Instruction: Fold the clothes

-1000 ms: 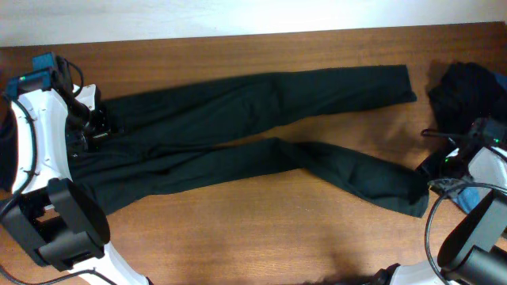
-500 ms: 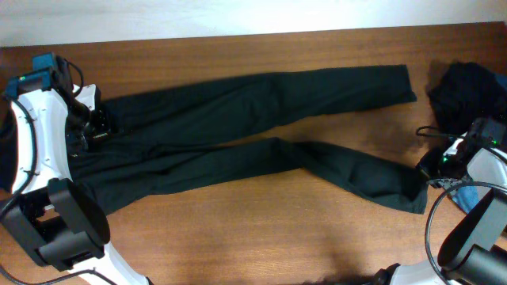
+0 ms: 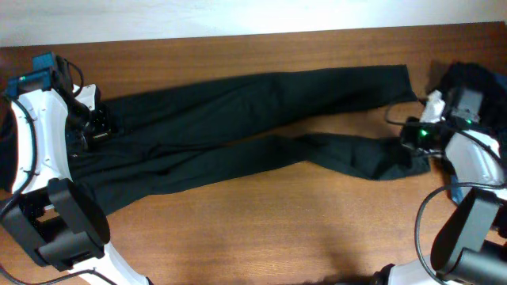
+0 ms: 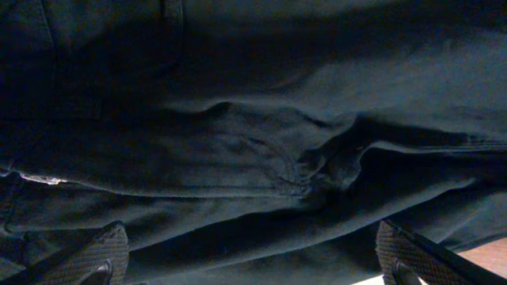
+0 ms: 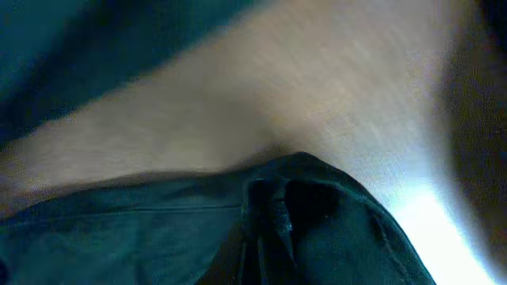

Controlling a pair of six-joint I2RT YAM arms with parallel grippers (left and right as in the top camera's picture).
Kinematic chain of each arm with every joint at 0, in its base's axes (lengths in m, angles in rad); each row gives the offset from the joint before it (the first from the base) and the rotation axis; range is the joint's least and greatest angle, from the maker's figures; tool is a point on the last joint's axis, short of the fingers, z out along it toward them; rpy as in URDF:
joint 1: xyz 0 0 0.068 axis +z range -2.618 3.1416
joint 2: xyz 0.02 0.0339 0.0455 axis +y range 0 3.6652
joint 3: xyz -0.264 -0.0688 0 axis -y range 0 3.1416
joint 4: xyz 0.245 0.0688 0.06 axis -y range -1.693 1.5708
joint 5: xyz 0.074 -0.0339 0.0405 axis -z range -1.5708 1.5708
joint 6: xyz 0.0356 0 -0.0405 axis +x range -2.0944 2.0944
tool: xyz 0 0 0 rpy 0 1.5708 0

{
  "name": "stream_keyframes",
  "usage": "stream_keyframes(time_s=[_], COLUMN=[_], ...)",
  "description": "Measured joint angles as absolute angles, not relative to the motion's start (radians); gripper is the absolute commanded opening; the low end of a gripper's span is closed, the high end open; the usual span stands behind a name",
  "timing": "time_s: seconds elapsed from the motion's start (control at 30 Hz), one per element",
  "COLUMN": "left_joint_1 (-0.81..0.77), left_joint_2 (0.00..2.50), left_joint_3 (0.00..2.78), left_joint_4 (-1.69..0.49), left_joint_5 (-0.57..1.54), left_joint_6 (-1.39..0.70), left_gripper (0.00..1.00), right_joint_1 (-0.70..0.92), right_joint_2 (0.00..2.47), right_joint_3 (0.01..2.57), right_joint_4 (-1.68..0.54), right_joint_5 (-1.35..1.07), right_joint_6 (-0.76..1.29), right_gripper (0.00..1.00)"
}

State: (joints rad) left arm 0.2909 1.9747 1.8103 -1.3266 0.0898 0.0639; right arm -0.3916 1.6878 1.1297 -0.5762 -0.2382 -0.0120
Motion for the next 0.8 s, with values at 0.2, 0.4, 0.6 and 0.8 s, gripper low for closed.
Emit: stream_keyframes(time_s=[0.2, 0.4, 0.6, 0.8], left_joint_1=[0.291, 0.291, 0.291, 0.302], left_joint_2=[1.975, 1.975, 1.973, 1.892], left_joint_3=[1.81, 1.81, 1.811, 1.811], left_joint_4=[-1.292, -1.268, -1.391, -1.415], left_joint_5=[0.09, 0.121, 0.213, 0.21], left_joint_6=[0.064, 0.064, 0.064, 0.059], left_gripper=[0.99, 0.99, 0.99, 0.99], right_joint_1=[-0.334, -0.334, -0.334, -0.335], right_joint_2=[1.688, 1.688, 1.688, 1.695], right_joint_3=[1.172, 1.174, 1.175, 1.209], right_joint_4=[-0.551, -0.522, -0.45, -0.479], right_joint_5=[-0.237, -0.229, -0.199, -0.159], right_joint_6=[-0.093, -0.149, -0.194, -0.218], right_gripper=[0.04, 0.04, 0.04, 0.04])
